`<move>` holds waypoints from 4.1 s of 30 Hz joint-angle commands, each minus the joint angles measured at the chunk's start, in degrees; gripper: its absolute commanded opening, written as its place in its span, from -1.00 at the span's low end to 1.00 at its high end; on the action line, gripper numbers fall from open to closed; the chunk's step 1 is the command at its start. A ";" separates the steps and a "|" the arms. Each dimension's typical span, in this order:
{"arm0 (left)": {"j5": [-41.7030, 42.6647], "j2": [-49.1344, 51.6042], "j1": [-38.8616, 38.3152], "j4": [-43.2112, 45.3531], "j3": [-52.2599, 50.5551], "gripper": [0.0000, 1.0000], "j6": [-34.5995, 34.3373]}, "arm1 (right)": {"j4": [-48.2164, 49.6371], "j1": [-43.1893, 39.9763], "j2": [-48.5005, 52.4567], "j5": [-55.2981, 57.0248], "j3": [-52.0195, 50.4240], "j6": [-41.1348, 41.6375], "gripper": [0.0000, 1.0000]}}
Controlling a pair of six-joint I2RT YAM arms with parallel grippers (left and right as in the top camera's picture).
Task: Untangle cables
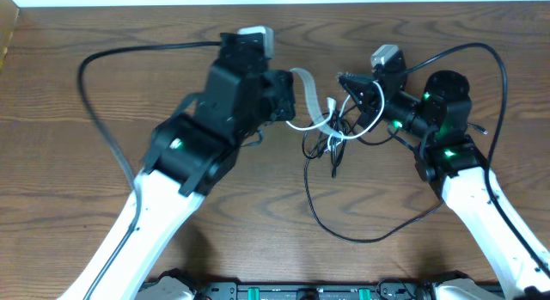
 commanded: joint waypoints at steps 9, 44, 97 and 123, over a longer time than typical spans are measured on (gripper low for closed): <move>11.93 13.25 0.20 -3.63 1.27 0.75 0.66 | -0.90 -0.31 -2.67 7.08 2.10 -0.52 -0.98; 28.52 36.74 0.39 6.69 1.25 -0.55 7.28 | -18.08 -0.70 -3.26 -0.92 5.73 -2.40 -0.97; 47.91 36.20 17.29 -2.78 -0.46 -0.86 27.26 | -25.22 -7.17 -9.25 25.90 5.73 -5.92 -0.97; 16.57 36.59 17.29 -8.66 -0.48 -0.85 22.99 | -10.01 -8.66 -31.89 40.96 5.75 -15.37 -0.97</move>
